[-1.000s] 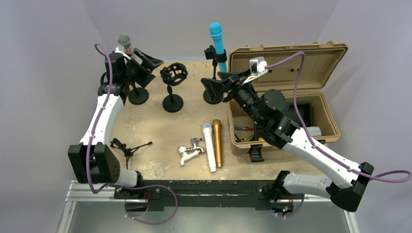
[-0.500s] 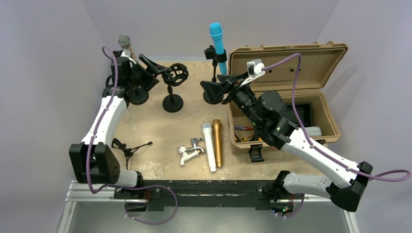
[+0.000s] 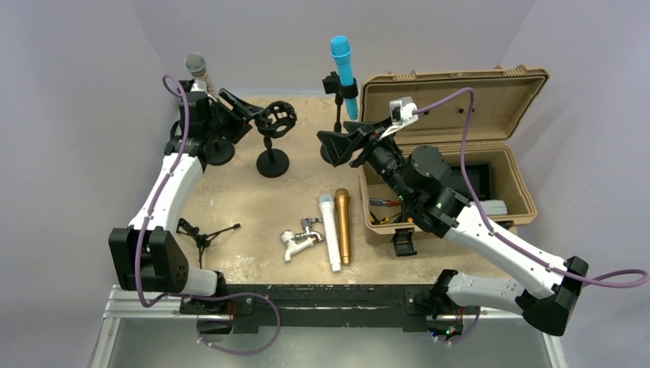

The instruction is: Remove the microphone from the stand

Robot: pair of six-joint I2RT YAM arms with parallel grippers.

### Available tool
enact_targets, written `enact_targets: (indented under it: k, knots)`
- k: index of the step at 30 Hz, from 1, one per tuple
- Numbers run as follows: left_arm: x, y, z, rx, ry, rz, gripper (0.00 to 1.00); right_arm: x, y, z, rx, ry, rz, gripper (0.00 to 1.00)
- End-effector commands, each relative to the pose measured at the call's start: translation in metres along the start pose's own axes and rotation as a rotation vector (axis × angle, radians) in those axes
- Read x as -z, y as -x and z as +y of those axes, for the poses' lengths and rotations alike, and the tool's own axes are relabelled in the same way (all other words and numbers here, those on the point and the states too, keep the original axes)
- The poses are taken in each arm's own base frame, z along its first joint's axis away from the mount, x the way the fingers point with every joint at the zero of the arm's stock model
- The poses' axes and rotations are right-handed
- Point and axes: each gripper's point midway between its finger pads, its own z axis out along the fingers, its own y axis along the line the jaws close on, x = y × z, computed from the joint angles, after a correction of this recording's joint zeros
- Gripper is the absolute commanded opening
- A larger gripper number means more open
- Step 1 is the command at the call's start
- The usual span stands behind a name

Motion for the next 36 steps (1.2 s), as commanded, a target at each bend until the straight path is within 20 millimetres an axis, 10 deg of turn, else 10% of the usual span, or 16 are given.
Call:
enact_targets:
  k: [1, 12, 36]
  knots:
    - [-0.004, -0.021, 0.041, -0.012, 0.167, 0.023, 0.63, 0.005, 0.014, 0.0, -0.026, -0.007, -0.054, 0.81]
    - [-0.015, -0.044, 0.09, 0.078, 0.337, 0.054, 0.51, 0.003, 0.01, -0.002, -0.024, -0.014, -0.05, 0.81]
    - [-0.019, -0.061, 0.124, 0.123, 0.419, 0.095, 0.45, -0.011, -0.013, -0.006, -0.008, -0.023, -0.001, 0.81]
